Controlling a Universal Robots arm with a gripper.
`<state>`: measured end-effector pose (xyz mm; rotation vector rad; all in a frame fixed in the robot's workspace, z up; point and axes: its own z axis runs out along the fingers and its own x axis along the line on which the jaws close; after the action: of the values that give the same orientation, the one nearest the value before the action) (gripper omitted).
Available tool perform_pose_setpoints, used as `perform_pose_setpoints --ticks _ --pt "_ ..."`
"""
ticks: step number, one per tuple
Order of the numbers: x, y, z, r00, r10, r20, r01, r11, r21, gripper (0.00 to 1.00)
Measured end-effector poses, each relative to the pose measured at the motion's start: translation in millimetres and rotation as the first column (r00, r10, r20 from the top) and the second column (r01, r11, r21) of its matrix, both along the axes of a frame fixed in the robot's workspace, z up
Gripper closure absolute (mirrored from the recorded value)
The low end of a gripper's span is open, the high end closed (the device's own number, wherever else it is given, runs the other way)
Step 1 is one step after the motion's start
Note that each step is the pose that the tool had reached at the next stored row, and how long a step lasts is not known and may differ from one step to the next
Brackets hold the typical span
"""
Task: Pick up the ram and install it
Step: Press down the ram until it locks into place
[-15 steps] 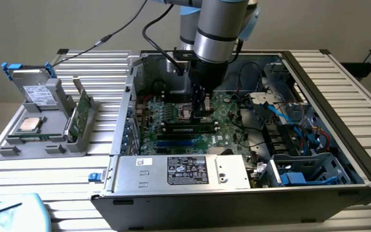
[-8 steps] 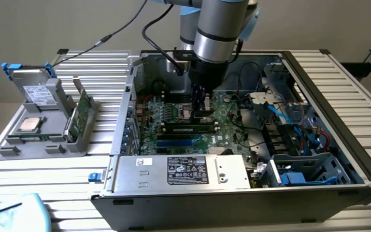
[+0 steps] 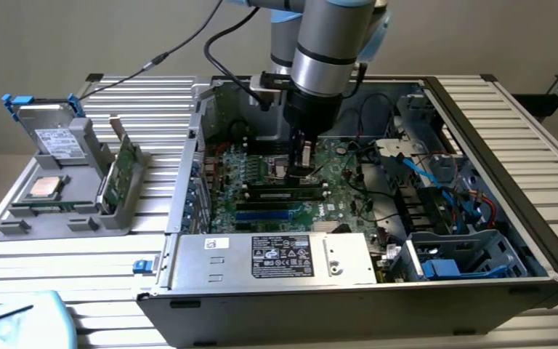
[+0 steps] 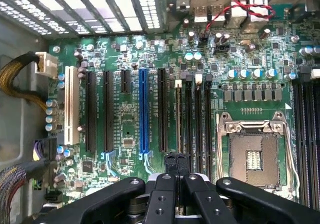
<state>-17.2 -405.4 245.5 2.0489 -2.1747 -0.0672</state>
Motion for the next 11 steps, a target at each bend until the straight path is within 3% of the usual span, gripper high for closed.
perform_pose_setpoints --ticks 3,11 --pt "0.0 -0.1 -0.1 0.9996 -0.027 0.0074 0.027 0.9996 -0.0047 0.89" --pt "0.0 0.0 -0.1 0.9954 -0.084 0.0449 0.086 0.9959 -0.0304 0.89"
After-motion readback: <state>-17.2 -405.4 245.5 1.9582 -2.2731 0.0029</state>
